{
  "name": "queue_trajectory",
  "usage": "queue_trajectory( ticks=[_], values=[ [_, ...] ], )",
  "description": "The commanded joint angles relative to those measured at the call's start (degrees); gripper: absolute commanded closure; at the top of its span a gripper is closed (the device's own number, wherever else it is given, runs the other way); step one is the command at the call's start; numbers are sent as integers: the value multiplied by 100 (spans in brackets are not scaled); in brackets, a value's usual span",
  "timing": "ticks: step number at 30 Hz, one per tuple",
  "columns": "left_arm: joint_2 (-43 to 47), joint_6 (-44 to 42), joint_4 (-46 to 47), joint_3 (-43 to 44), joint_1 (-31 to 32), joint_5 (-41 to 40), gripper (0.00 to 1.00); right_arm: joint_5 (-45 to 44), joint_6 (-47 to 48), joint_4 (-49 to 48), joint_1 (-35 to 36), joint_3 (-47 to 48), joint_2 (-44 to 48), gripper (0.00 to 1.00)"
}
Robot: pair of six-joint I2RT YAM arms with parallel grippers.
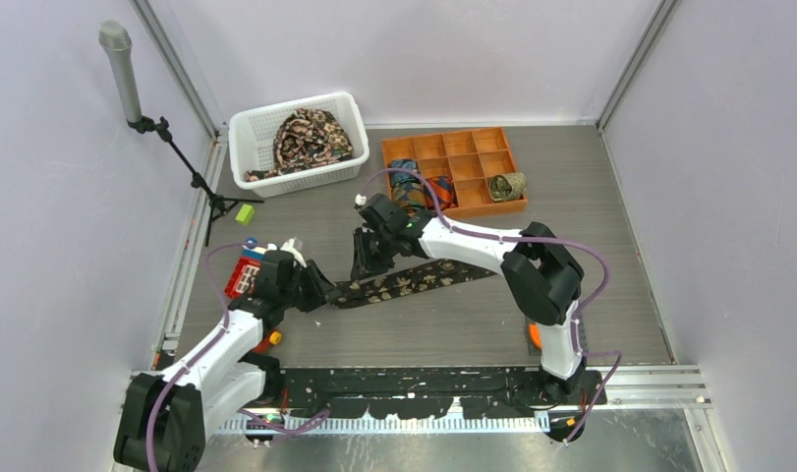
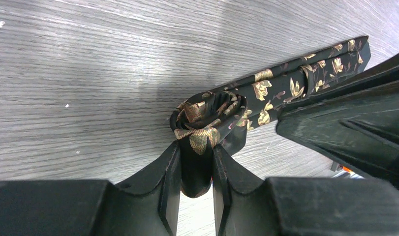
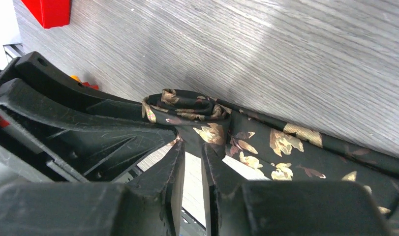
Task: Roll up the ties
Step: Roll the tie at the center of the board.
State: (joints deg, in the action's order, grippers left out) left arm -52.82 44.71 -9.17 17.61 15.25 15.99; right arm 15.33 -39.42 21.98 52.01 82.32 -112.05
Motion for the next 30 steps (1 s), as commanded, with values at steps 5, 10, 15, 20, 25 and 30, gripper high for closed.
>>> queue_trajectory(
  ticks=[5, 10, 15, 20, 25, 30],
  values=[
    [173, -103, -342, 329, -30, -94, 73, 114, -109, -186, 123, 275, -392, 79],
    [212, -103, -446, 399, -30, -100, 73, 136, -143, -232, 139, 258, -524, 80],
    [300, -109, -572, 490, -30, -114, 74, 169, -184, -301, 167, 245, -614, 81],
    [322, -153, -742, 590, -28, -163, 74, 181, -193, -296, 195, 262, -599, 81],
    [282, -210, -868, 677, -30, -216, 75, 111, -171, -266, 193, 227, -461, 76],
    [215, -217, -909, 731, -26, -237, 75, 84, -171, -253, 221, 192, -377, 73]
  ],
)
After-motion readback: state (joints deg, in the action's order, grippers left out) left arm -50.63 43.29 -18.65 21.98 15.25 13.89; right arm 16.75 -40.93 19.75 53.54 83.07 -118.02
